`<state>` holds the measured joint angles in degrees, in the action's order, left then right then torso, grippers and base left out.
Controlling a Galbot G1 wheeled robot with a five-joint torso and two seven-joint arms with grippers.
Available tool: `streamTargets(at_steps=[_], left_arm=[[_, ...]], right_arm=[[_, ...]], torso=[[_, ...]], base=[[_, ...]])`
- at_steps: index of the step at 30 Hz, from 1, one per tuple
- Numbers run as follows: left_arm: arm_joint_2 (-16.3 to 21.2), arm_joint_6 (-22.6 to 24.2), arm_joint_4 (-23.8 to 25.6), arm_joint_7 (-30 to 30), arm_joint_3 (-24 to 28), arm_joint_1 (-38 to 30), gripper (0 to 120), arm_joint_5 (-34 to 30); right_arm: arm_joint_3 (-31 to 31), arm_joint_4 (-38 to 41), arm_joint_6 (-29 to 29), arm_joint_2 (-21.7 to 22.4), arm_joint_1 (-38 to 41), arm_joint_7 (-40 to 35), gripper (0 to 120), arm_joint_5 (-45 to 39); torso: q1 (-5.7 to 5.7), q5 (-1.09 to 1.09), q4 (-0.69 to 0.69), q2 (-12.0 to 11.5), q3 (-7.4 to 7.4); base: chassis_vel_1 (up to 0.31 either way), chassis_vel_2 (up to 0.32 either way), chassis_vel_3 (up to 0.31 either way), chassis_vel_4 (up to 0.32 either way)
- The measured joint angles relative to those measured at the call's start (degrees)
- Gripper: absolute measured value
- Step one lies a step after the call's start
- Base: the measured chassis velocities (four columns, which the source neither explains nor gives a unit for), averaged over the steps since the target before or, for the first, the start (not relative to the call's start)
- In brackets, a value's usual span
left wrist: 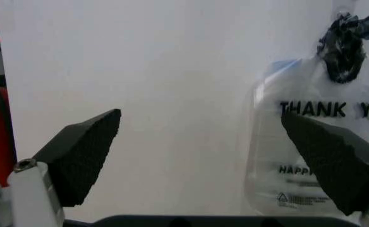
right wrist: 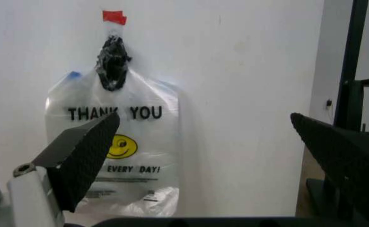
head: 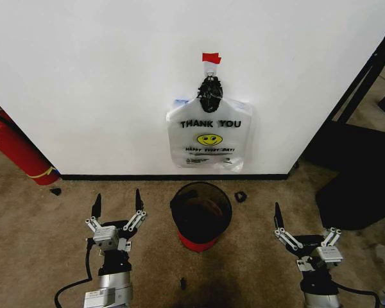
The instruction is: Pick up the garbage bag from the wall and place it over the trash bin.
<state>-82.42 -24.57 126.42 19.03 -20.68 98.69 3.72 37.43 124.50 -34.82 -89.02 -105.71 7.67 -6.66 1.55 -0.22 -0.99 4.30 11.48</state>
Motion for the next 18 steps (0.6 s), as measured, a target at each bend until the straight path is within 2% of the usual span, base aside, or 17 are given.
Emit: streamTargets(at_steps=[18], left_arm=[[-0.09,-0.02,-0.18,-0.01,0.11,0.26,100,0.45]], right_arm=[[-0.29,-0.56,-0.15,-0.25,-0.01,0.03,100,0.34]], torso=[[0.0,0.0,0.0,0.0,0.0]], base=[[0.0,0.0,0.0,0.0]])
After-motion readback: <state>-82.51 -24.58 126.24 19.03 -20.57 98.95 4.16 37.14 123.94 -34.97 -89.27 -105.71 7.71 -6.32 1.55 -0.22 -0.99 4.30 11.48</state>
